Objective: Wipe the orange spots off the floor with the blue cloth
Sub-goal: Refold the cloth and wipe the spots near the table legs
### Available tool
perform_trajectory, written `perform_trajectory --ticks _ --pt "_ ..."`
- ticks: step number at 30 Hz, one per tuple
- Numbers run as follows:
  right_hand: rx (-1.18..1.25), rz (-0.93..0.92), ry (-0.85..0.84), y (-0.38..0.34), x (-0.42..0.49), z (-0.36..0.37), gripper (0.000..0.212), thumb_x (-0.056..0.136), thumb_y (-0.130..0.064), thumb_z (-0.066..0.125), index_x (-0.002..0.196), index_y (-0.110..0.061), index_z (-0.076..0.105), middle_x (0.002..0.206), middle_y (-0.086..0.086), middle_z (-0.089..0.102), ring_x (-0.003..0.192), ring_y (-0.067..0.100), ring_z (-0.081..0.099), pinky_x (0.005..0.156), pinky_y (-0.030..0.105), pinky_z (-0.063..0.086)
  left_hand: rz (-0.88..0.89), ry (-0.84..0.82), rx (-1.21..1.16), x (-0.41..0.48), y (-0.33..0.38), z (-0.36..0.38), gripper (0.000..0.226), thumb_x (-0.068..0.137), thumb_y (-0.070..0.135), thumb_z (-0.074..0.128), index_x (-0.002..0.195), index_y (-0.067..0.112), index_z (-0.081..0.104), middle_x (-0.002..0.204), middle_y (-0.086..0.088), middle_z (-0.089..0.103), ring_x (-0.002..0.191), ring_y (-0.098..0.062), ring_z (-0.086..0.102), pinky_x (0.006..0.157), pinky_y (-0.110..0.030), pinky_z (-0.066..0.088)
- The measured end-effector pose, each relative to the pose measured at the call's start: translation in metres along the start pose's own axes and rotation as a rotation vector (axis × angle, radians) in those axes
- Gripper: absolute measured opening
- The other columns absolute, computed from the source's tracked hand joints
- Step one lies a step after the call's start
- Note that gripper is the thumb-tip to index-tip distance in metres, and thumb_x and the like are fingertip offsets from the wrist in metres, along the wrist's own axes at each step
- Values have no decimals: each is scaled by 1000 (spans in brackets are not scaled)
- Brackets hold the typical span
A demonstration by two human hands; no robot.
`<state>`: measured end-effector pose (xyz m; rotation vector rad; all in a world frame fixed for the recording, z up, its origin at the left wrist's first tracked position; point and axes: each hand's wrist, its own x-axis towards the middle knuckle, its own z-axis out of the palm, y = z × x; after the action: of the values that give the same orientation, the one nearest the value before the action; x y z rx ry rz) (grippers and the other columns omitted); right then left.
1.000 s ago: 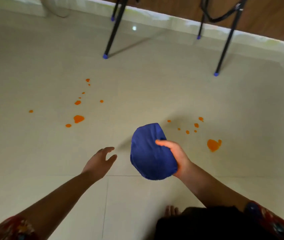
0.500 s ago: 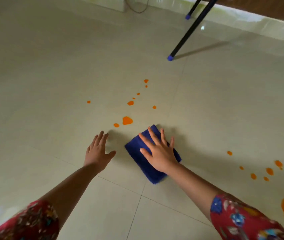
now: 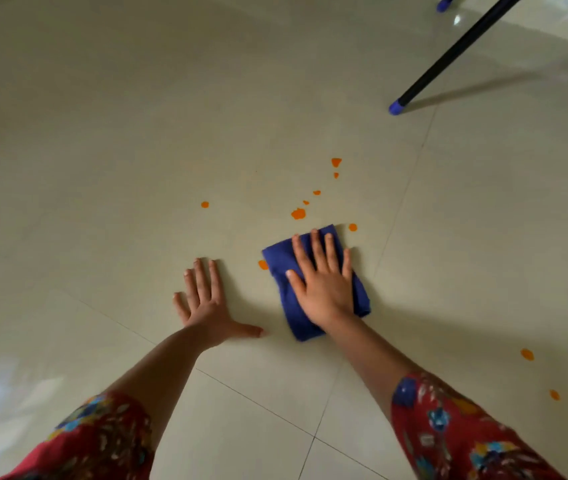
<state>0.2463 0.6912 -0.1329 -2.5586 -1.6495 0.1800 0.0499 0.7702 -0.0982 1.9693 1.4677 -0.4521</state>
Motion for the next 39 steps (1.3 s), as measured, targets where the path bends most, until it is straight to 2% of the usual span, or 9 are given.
perform_trajectory --ticks 4,6,11,17,27,30,33,37,39 --pt "-32 -322 -52 -3 -62 0 49 100 -47 30 149 -41 28 161 -3 21 148 30 17 116 53 16 -17 -14 -8 -7 6 -4 162 36 76 77 139 24 -37 141 1 -49 133 -20 -41 112 -51 -16" --pt "-51 -280 5 20 -66 -2 48 100 -47 31 147 -40 33 160 -4 23 148 29 20 114 54 20 -25 -8 -13 -9 6 -6 163 35 75 78 139 24 -37 144 0 -47 133 -19 -41 112 -50 -15" --pt "48 135 31 -4 6 -4 55 93 -52 34 145 -34 40 151 2 38 146 31 23 110 67 18 -40 -22 -13 -11 9 -10 164 34 74 78 138 25 -39 139 4 -49 132 -18 -42 112 -49 -16" --pt "-62 -362 -61 -14 -44 -2 53 97 -57 35 148 -48 23 161 -7 21 149 35 9 111 67 12 -36 -150 -29 -14 12 -23 166 34 65 84 128 27 -47 136 1 -55 129 -22 -46 112 -52 -14" --pt "-30 -76 -38 -47 20 -2 54 100 -47 32 152 -34 24 161 -4 21 149 30 15 117 57 15 -30 -197 -55 -15 10 -32 167 34 63 85 130 26 -46 131 4 -58 128 -23 -47 110 -48 -18" --pt "-8 -242 -96 -68 -7 3 56 99 -44 33 152 -30 24 160 -4 22 148 27 19 117 50 14 -42 -190 -50 -12 11 -30 164 37 65 84 137 24 -40 140 -1 -51 131 -25 -44 110 -49 -19" --pt "-47 -405 -138 -26 -52 -3 55 98 -41 35 151 -30 26 160 -6 20 147 21 23 117 47 16 -43 -205 -59 -12 10 -28 165 37 62 85 137 24 -40 137 1 -54 131 -25 -45 109 -48 -20" --pt "-49 5 -35 -4 12 -9 53 100 -42 29 151 -27 30 159 -2 25 146 24 25 116 48 19 -47 -196 -61 -12 9 -28 167 33 63 85 137 25 -41 139 2 -53 132 -24 -45 107 -47 -22" --pt "-18 0 -47 -35 24 -6 55 98 -41 33 151 -26 29 159 -1 27 146 24 25 116 49 17 -46 -204 -51 -12 10 -28 167 33 64 85 139 25 -39 142 0 -50 133 -24 -44 109 -48 -21"
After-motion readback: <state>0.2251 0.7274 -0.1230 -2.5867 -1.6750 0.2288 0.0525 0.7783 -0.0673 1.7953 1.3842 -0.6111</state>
